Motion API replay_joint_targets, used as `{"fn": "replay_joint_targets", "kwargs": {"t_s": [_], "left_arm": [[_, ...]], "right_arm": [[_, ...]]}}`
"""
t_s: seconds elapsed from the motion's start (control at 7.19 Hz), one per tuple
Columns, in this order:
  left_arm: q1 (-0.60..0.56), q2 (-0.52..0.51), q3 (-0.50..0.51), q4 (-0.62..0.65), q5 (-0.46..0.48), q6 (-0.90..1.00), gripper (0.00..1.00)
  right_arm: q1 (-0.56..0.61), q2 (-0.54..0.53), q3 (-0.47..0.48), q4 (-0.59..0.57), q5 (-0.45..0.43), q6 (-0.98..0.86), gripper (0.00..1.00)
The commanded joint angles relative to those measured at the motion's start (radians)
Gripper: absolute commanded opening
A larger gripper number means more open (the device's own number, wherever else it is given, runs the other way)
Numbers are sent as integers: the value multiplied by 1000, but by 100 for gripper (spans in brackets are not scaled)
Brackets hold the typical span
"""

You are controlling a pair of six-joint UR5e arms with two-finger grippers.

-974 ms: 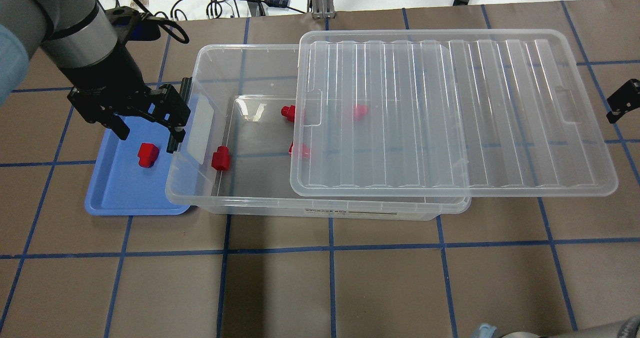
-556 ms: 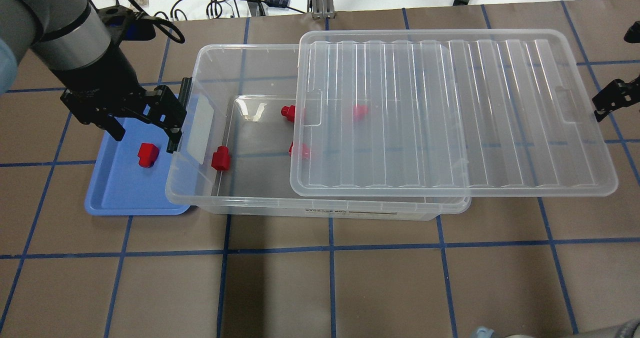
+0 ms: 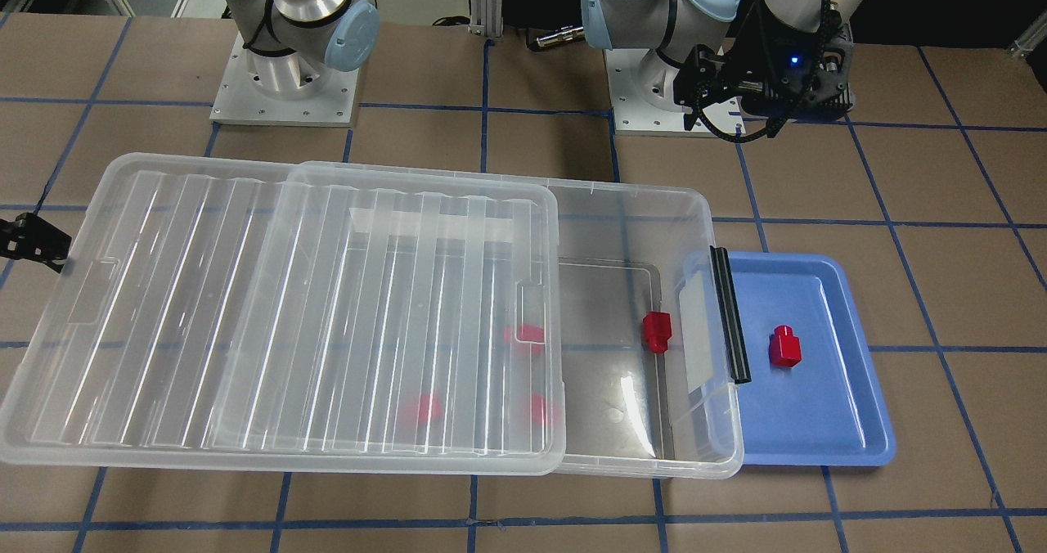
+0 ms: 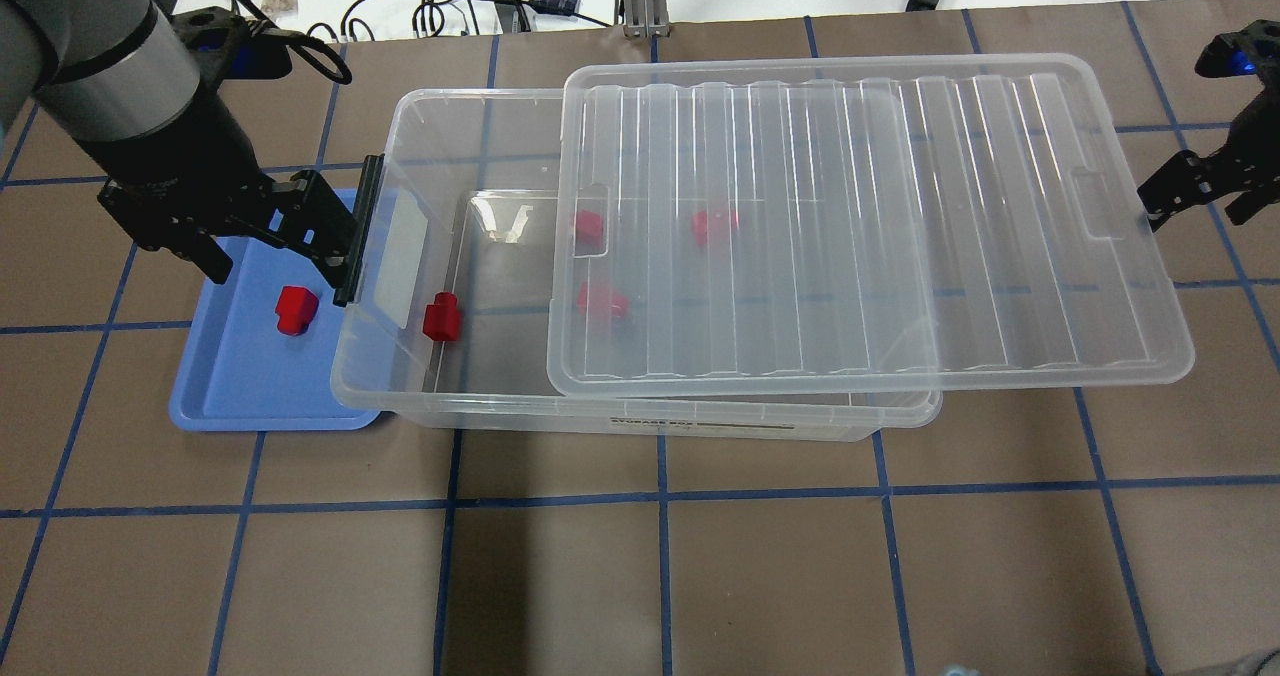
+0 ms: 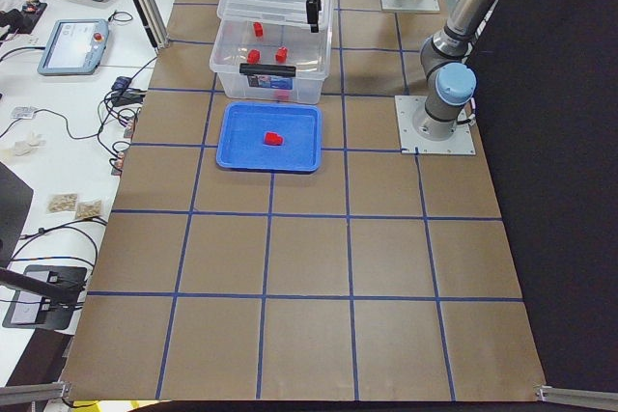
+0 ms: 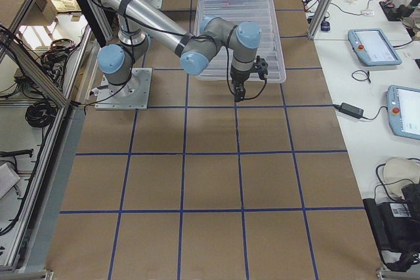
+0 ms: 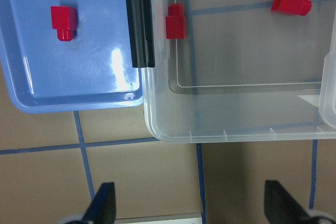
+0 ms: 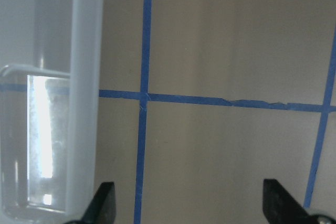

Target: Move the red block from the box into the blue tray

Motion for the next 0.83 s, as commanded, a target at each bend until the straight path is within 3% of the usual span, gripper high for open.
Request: {"fn": "replay_joint_targets", "kwargs": {"t_s": [0.0, 0.7], "left_arm": [[1, 2, 0, 0, 1, -1, 100], [6, 2, 0, 0, 1, -1, 100]], "right_arm": [[23, 5, 2, 1, 25, 0, 100], [72, 2, 8, -4, 27, 0, 100]]}}
